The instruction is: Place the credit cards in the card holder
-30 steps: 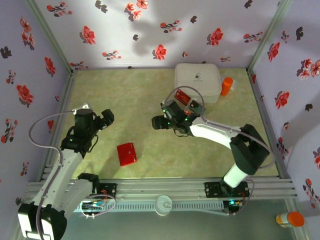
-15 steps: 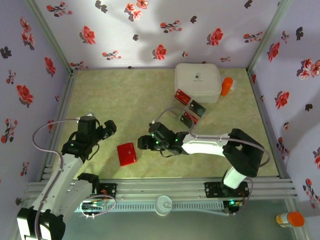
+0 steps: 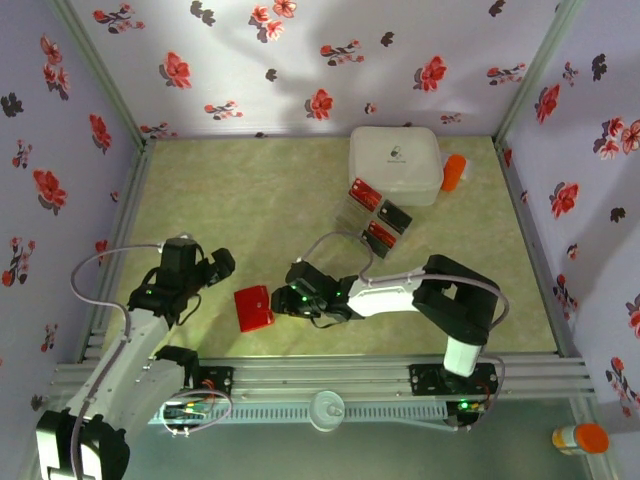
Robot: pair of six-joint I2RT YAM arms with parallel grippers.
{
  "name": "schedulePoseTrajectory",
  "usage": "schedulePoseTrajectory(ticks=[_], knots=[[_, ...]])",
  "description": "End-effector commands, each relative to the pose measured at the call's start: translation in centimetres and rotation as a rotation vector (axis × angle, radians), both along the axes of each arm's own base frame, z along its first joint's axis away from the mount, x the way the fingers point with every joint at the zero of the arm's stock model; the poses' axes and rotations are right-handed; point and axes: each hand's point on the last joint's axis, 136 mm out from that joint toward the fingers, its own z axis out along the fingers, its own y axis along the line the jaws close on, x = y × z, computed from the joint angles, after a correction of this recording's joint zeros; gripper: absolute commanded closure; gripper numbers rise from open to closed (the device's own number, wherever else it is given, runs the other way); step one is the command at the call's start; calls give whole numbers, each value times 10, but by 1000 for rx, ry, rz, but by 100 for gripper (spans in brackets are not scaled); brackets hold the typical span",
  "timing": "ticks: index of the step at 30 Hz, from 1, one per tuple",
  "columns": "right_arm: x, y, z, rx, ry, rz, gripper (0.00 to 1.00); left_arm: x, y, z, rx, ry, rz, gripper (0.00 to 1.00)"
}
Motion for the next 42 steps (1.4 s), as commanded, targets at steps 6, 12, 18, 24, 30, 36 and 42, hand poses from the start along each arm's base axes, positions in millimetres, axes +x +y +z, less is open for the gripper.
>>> schedulePoseTrajectory(ticks=[6,12,18,24,30,36,42], knots=[[-2,26,3,69,33,12,53,1,-3,-4,-2,-3,-17,0],[-4,34,2,78,39,27,54,2,-3,-6,1,-2,-17,0],[-6,41,2,90,45,41,55,2,-3,-9,-1,2,-15,0],[-5,47,3,105,44,49,55,3,-4,-12,-1,7,-14,0],[-1,54,-5,157,72,25,58,3,-4,-14,-2,8,-14,0],[5,55,-9,217,96,-8,76,2,-4,-15,-3,10,-14,0],[14,58,3,295,98,-20,100,4,-5,-14,-7,9,-12,0]])
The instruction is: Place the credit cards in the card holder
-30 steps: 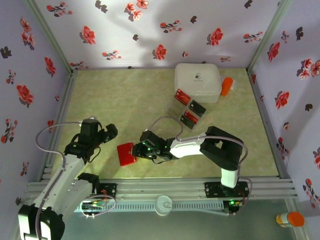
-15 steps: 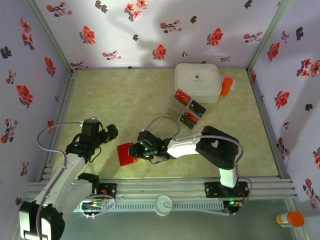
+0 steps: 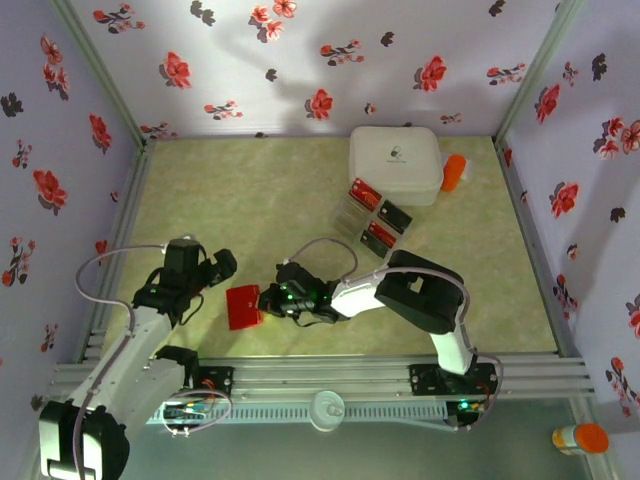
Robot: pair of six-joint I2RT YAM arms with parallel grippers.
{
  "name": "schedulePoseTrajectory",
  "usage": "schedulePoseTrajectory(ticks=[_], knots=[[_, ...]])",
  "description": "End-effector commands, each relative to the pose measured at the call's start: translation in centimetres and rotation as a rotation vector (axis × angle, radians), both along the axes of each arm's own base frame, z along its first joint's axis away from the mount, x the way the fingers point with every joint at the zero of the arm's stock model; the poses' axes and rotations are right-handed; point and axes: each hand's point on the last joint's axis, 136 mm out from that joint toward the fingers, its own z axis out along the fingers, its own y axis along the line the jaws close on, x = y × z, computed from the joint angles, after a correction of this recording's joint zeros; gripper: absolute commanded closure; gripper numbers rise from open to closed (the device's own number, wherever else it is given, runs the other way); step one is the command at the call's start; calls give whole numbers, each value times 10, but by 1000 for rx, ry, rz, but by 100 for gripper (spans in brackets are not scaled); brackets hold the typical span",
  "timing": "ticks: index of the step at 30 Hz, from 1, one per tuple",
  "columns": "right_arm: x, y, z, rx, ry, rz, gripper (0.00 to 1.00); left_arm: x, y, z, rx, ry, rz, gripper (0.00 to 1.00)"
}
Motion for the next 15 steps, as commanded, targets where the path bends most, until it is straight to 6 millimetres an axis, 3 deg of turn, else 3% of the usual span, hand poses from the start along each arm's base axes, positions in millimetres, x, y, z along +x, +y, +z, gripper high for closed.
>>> schedulePoseTrajectory(ticks=[1,6,15], knots=[[10,1,14,72,-5,-18,100,0,-4,0,-10,2,-12,0],[28,-19,47,95,-66,-38,100,7,-12,17,-47,-29,-34,0],[68,-95,112,78,-197,-104,100,27,-51,76,-200,-159,-126,0]])
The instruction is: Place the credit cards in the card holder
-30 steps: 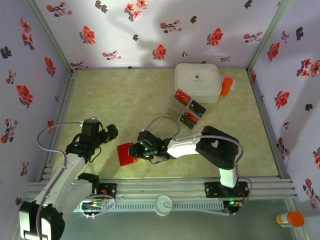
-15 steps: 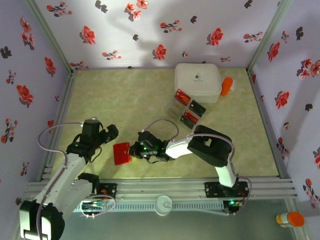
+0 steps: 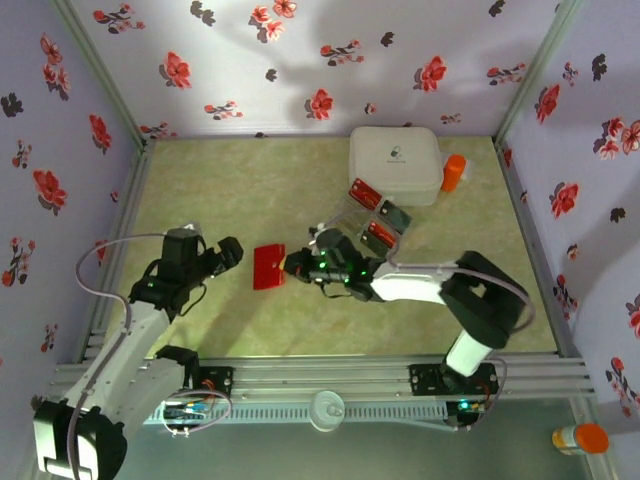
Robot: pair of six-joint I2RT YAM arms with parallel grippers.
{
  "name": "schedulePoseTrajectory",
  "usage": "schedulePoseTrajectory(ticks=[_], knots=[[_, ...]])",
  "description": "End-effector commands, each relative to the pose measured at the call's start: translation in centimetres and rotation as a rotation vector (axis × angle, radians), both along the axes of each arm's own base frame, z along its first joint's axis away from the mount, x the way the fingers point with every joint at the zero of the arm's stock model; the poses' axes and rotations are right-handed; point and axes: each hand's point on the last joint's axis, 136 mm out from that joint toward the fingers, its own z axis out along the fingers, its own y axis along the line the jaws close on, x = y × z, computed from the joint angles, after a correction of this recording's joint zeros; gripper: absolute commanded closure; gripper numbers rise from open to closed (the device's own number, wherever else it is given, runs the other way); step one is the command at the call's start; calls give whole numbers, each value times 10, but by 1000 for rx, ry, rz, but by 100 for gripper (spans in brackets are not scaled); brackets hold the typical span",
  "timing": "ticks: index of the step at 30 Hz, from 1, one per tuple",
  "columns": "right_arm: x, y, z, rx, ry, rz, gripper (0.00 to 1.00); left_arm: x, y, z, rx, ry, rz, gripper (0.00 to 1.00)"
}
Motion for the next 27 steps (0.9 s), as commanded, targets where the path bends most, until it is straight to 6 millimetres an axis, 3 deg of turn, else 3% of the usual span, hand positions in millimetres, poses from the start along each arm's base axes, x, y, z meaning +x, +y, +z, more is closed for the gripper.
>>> schedulePoseTrajectory(ticks=[1,6,11,20,27], knots=[[3,-30,17,-40,-59,13,100,12,-28,39,-110,-86,-62,0],[11,-73,51,-45,-111,-48,100,22,-67,71,-228,-161,-158,4],[13,-98,75,6,-130,-74,100,34,-107,93,-311,-211,-254,13],[12,-97,97,106,-126,-62,100,49,-166,102,-373,-236,-355,13],[14,-91,102,165,-112,-65,100,54,-186,103,-463,-265,-362,18]])
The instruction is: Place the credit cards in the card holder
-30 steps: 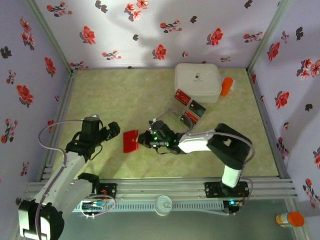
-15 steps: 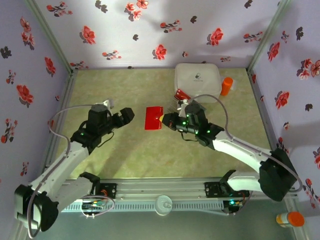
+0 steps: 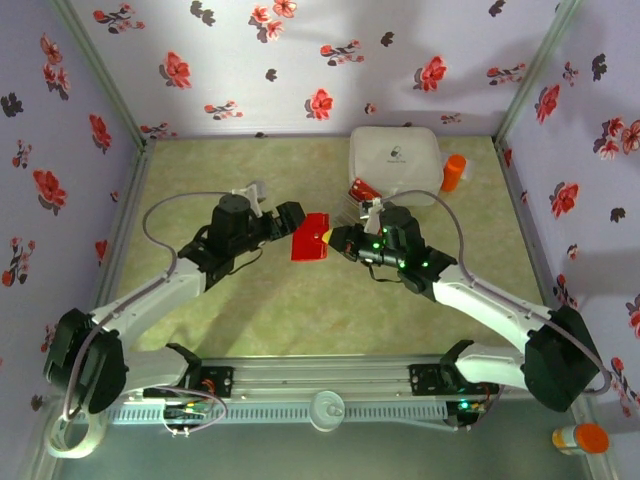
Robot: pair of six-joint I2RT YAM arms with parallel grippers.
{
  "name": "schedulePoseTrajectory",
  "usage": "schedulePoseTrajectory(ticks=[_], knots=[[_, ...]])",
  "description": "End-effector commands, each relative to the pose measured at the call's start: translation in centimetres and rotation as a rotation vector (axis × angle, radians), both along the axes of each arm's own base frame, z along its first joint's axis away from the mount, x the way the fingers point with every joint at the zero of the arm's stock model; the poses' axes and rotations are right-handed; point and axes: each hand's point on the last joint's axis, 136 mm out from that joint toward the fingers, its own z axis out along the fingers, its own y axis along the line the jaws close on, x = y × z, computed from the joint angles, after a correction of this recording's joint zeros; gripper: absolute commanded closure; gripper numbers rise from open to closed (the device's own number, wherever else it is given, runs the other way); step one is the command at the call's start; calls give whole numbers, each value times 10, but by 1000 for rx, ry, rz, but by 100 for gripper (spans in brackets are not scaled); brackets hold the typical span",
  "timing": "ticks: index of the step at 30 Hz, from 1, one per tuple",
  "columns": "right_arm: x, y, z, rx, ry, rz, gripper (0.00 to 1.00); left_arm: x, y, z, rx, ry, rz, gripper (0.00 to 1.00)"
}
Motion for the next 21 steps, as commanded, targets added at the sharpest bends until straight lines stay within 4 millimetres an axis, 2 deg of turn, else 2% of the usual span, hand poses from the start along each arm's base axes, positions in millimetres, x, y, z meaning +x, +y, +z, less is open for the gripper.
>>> schedulePoseTrajectory(ticks=[1,9,17,21], knots=[[2,5,13,73,-18,14,100,5,-11,24,-109,-62,-5,19],[5,10,14,124,-4,12,100,2,-18,20,-134,-62,-18,26],[6,10,22,142,-16,9,100,-3,-15,5,-119,-45,-19,26],[7,11,22,146,-13,7,100,-5,-15,6,-137,-53,-20,26]])
